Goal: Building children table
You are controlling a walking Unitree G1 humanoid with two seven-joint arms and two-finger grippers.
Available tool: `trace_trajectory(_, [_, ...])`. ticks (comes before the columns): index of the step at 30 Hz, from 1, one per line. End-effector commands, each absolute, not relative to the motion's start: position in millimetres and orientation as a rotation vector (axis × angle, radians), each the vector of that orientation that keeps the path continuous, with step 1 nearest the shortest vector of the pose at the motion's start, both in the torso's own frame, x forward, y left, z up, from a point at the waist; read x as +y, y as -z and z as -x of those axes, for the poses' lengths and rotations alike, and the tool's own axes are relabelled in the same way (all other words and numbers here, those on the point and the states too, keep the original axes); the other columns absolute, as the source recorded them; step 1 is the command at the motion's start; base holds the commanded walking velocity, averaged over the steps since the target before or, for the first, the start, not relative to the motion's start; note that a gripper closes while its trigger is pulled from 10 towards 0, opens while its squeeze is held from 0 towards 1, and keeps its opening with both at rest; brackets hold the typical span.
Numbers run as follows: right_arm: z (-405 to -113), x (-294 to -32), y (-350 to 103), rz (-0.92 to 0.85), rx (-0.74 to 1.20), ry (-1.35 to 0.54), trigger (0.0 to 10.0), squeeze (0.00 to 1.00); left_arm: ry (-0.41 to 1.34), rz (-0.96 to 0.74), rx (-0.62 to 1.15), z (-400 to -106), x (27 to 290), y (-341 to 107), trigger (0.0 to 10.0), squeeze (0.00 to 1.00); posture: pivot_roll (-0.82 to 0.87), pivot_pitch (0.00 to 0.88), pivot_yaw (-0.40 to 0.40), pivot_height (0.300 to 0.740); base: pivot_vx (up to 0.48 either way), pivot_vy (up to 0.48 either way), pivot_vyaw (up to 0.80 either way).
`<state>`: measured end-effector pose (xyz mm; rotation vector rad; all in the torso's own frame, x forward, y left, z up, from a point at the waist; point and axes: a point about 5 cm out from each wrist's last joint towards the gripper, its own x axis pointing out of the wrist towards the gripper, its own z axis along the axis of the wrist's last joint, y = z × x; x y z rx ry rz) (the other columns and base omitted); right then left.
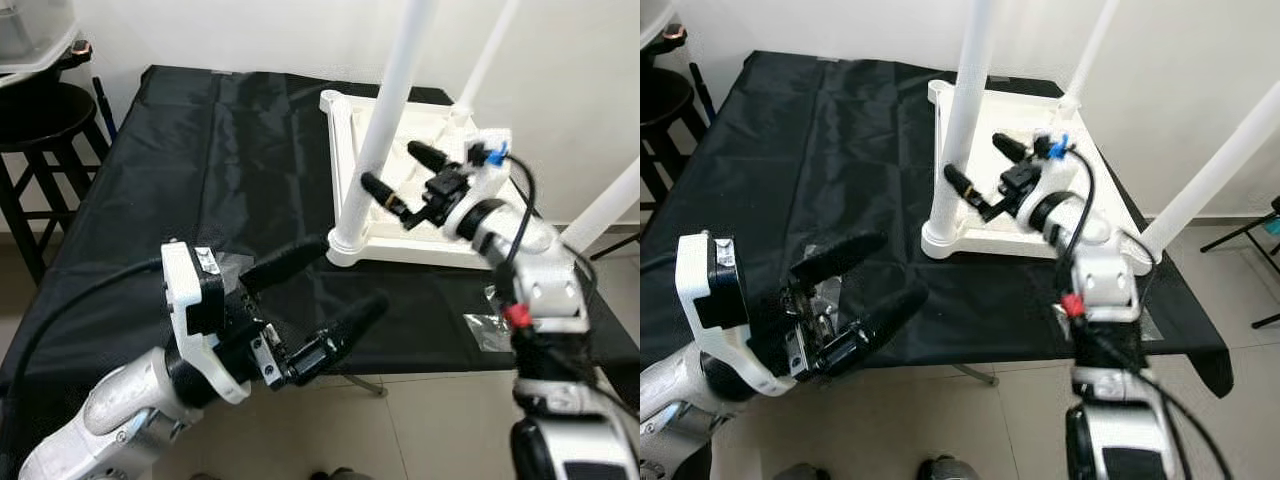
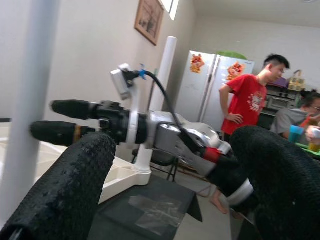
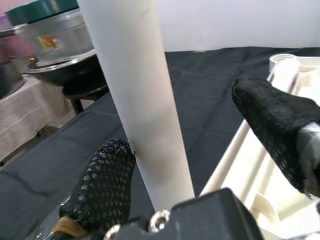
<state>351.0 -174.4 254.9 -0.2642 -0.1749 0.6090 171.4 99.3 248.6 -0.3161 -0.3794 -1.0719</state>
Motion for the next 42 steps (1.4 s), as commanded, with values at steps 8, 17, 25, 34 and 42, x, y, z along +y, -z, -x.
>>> trace_trajectory(8, [-369.8,-166.3,-264.0,0.249,-0.163,-0.733,0.0,0.0,1.081,0.336,-0.37,-165.9,96.1,-250.4,10.0,0.0,0.02,0.19,-0.132,0.74,0.0,0.0,0.0])
trace_trajectory(17, [-376.8,-154.4,-262.3,0.271,-0.126,-0.801,0.0,0.0,1.076,0.353,-0.359,-161.9,93.6,-251.8,10.0,0.0,0.01,0.216,-0.128,0.74,0.0,0.0,0.0])
trace_trajectory(25, [-378.8,-186.2,-270.4,0.344,-0.127,-0.561,0.0,0.0,1.07,0.353,-0.356,-163.2,94.2,-251.9,10.0,0.0,-0.01,0.21,-0.147,0.74,0.0,0.0,0.0])
trace_trajectory(34, [-304.9,-162.6,-171.9,0.03,0.037,0.08,0.0,0.0,1.058,0.341,-0.375,-167.8,94.7,-251.4,10.0,0.0,-0.01,0.165,-0.166,0.74,0.0,0.0,0.0])
trace_trajectory(42, [-306.7,-119.6,-166.5,-0.049,0.067,-0.088,0.0,0.0,1.084,0.339,-0.383,-172.2,93.8,-249.7,10.0,0.0,-0.06,0.125,-0.165,0.74,0.0,0.0,0.0])
